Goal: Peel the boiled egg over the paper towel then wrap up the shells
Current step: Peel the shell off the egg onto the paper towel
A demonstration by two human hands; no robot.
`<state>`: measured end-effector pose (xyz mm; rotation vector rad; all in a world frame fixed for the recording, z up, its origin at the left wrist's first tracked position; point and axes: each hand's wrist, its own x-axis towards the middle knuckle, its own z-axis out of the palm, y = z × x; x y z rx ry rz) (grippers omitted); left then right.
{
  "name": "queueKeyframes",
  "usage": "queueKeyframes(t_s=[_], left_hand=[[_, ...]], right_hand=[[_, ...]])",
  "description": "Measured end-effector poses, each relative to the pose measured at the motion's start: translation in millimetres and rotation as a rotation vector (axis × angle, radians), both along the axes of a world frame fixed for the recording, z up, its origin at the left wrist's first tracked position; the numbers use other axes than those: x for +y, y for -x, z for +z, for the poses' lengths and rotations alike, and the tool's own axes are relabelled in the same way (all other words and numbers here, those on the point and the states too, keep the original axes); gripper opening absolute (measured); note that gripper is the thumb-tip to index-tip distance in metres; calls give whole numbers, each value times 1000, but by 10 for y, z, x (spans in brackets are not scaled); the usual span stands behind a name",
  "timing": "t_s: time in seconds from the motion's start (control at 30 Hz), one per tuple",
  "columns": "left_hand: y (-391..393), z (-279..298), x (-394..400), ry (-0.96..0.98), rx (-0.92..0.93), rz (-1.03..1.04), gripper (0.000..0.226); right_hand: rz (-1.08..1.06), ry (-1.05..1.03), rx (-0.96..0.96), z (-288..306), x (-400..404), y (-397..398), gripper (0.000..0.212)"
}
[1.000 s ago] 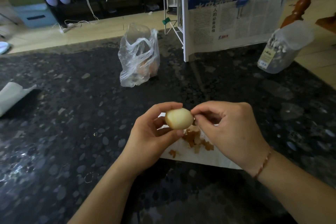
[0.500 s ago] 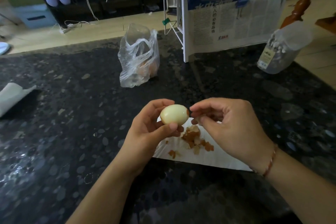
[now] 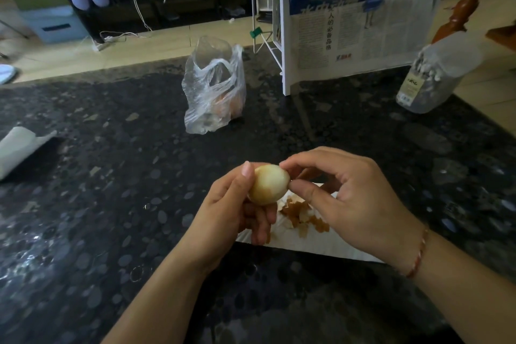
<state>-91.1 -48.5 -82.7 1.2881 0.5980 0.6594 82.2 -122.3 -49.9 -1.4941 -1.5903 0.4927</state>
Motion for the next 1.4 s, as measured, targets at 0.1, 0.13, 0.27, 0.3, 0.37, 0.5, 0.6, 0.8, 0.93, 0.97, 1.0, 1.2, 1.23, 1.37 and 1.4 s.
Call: queueKeyframes(t_s=[0.1, 0.13, 0.27, 0.3, 0.37, 0.5, 0.6, 0.8, 0.93, 0.97, 1.0, 1.2, 1.23, 1.37, 1.4], left_hand=[[17, 8, 10, 3, -34, -55, 39], [18, 13, 11, -7, -31, -66, 38], [-17, 17, -24, -56, 67, -28, 49], [-31, 11, -30, -65, 94, -11, 53], [-50, 10, -38, -42, 104, 15, 52], [-38, 31, -18, 76, 21, 70, 41], [-36, 34, -7, 96, -8, 106, 44], [-42, 67, -31, 84, 31, 53, 52], [-3, 40, -14, 31, 3, -58, 43], [4, 36, -9, 20, 0, -75, 40], [9, 32, -6, 13, 2, -84, 40], [7, 26, -6, -12, 32, -57, 36], [6, 24, -8, -13, 38, -51, 36], [-4, 20, -17, -51, 83, -33, 33], [-8, 23, -19, -54, 94, -28, 33]], right_hand=[[0, 58, 73, 7, 5, -15, 19], [2, 86, 97, 9, 7, -22, 16], [29, 191, 207, 22, 22, -40, 7], [45, 207, 253, 25, 24, -36, 8], [67, 211, 324, 38, 21, -26, 7], [85, 125, 468, 97, 1, -67, 10], [69, 78, 183, 65, -11, -113, 1], [-31, -81, -224, -55, -37, -25, 30], [-1, -93, -256, -49, -17, -18, 34], [-4, -99, -253, -51, -12, -27, 33], [-11, -112, -256, -59, -7, -37, 33], [-13, -179, -310, -87, 2, -75, 29], [-11, -189, -334, -94, 5, -81, 28], [3, -248, -462, -127, 2, -104, 24], [7, -256, -488, -129, -1, -104, 24]])
